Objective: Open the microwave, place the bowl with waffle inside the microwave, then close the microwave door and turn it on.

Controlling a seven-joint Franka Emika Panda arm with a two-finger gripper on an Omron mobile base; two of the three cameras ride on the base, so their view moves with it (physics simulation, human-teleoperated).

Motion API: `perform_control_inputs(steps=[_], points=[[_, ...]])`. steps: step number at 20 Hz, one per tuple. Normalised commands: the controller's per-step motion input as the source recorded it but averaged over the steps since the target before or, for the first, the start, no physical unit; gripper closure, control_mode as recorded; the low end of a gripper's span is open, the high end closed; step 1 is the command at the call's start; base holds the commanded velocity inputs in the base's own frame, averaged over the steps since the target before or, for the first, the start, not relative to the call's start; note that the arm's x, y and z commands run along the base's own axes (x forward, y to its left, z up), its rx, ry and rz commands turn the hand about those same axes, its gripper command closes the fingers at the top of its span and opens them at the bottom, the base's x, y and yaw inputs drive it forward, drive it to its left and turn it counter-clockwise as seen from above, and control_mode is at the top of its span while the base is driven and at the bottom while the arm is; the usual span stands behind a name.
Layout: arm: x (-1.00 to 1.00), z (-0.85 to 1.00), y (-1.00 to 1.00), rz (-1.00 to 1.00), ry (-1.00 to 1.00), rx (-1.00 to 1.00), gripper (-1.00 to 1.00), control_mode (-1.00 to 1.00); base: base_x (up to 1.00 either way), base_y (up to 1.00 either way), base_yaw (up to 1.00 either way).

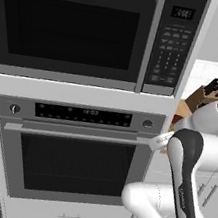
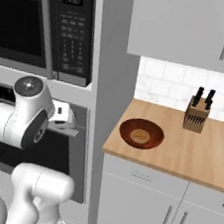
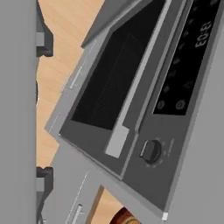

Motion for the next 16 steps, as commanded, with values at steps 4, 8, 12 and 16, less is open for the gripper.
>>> perform_control_inputs(steps=[4, 8, 12, 16], points=[[-0.02, 0.59, 0.48, -0.01, -0.06, -0.09, -1.00, -1.00, 0.00, 0.00, 0.00], [0.00, 0.70, 0.49, -0.03, 0.00, -0.09, -1.00, -1.00, 0.00, 0.00, 0.00], [-0.01, 0.74, 0.34, -0.05, 0.00, 0.00, -1.00, -1.00, 0.00, 0.00, 0.00], [-0.07, 0.72, 0.25, -0.05, -0.04, 0.00, -1.00, -1.00, 0.00, 0.00, 0.00]])
